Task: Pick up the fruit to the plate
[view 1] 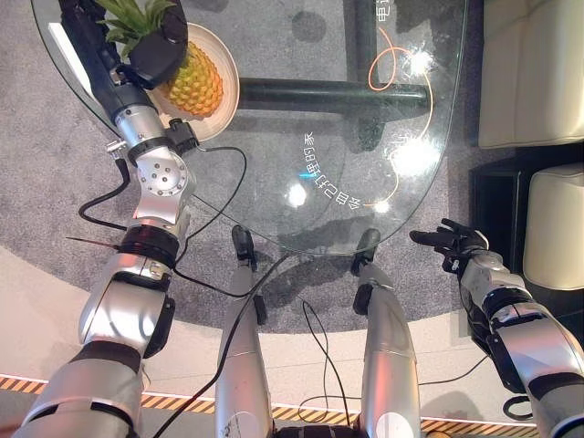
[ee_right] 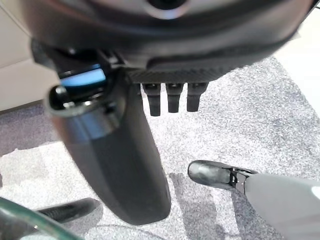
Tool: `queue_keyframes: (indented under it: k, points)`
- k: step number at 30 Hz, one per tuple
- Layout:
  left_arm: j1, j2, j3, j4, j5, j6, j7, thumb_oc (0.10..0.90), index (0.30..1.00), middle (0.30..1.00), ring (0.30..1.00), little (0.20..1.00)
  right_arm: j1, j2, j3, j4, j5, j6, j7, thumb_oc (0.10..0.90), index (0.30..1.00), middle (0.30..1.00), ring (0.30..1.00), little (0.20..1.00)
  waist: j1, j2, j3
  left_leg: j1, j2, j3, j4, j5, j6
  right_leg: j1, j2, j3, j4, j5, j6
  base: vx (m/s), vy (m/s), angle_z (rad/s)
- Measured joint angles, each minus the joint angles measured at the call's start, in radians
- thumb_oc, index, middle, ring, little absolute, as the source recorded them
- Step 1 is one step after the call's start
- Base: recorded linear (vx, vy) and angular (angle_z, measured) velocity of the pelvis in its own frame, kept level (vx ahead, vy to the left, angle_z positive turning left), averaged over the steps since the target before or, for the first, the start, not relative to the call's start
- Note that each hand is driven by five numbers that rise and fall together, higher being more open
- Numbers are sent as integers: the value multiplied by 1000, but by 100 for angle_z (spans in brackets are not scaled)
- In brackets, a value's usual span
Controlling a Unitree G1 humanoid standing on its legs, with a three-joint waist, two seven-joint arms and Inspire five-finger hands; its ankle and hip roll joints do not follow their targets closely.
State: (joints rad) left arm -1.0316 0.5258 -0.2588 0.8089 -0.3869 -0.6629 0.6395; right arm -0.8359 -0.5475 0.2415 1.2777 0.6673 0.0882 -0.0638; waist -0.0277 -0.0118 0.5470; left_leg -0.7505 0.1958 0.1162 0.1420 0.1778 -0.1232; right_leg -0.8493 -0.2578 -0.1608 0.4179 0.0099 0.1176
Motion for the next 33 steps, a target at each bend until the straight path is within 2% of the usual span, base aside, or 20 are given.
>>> queue_keyframes:
  k: [15, 33]
  points:
    - [59, -9, 2, -86, 47, -24, 11, 800, 900, 900, 900, 900, 1, 0, -7, 0, 0, 0, -8, 800, 900, 900, 900, 900, 26, 0, 0, 0, -2, -5, 0, 3, 1, 3, -2, -4, 1, 0, 0, 0, 0, 0]
    - [67, -19, 42, -196, 89, -43, 51, 800, 900, 900, 900, 900, 1, 1, -20, 0, 1, 0, -13, 800, 900, 900, 900, 900, 32, 0, 0, 0, -8, -15, 0, 6, 3, 11, -9, -14, 1, 1, 2, -2, -2, 1]
